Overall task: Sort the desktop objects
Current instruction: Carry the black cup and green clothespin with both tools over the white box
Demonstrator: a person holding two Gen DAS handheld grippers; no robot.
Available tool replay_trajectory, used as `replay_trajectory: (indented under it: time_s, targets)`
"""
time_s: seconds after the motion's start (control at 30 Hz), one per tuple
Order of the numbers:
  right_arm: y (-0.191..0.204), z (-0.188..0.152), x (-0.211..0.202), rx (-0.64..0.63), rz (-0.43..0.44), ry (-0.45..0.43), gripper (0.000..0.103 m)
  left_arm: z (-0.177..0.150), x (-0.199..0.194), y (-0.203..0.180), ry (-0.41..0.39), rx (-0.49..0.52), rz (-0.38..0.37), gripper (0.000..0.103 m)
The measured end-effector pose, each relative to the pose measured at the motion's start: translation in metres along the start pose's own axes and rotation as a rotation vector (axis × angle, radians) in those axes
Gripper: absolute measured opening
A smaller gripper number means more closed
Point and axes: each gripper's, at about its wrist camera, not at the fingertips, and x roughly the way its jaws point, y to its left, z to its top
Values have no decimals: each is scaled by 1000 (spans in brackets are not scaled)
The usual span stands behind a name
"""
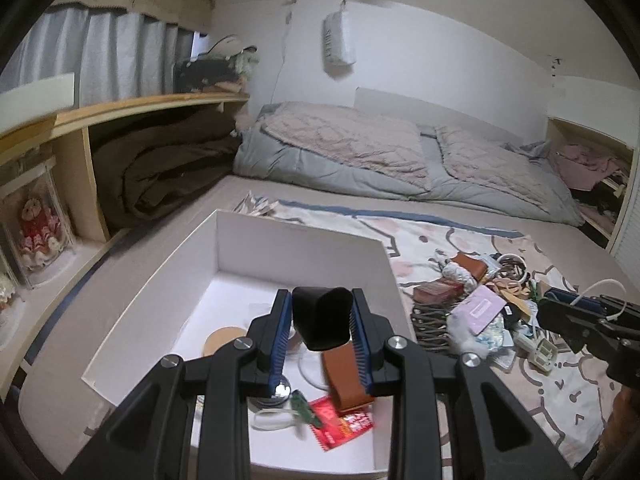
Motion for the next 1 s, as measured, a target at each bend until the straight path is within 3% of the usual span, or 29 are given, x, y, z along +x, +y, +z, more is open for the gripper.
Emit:
replay_trajectory:
  time_s: [0.57,1.0]
  targets:
    - [30,11,56,-12,89,90,31,10,54,48,159,11,99,29]
    - [44,17,95,-20,113,172,31,-5,81,31,318,98,35,29]
